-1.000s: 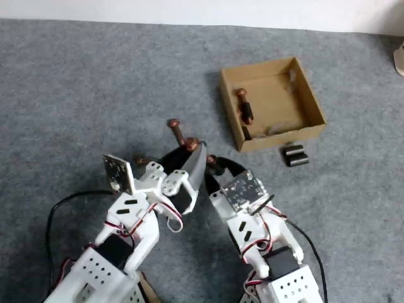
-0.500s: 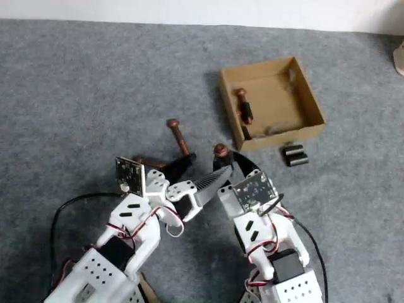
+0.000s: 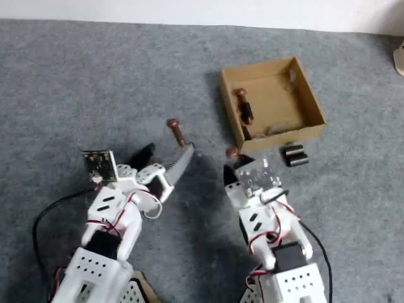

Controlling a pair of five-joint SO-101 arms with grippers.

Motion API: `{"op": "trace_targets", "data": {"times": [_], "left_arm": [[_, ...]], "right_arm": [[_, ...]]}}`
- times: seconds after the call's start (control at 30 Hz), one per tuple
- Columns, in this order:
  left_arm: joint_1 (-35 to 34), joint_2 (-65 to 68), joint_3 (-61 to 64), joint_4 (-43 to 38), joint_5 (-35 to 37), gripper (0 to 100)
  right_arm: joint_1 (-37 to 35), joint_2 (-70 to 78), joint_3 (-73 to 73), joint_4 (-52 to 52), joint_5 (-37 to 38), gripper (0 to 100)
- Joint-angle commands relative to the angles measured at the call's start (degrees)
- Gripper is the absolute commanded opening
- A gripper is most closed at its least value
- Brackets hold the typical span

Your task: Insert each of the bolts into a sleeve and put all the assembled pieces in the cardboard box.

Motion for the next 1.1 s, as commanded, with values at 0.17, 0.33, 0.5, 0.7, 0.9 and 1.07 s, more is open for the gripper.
{"op": "trace_targets", "data": {"times": [0.17,0.33,0.5,0.7,0.9,1.07], "left_arm": [[-2.07,-0.75,1.45,0.26,0.18,27],[-2.07,-0.66,1.54,0.26,0.18,10],[-2.07,-0.66,1.54,0.35,-0.26,1],[-2.07,-0.57,1.54,0.35,-0.26,3],[-2.07,-0.57,1.54,0.35,-0.26,2],[-2.15,-0.57,1.54,0.35,-0.26,2]], "right_arm": [[4.62,30.64,-24.75,-7.34,-0.62,0.5],[7.96,47.34,-34.07,-13.58,-0.62,0.5],[8.48,62.73,-44.53,-16.75,-0.44,0.5],[9.89,79.08,-59.21,-17.01,-0.53,0.5],[13.93,93.85,-72.04,-17.01,-0.53,0.5],[14.99,103.25,-78.37,-16.75,-0.53,0.8]]}}
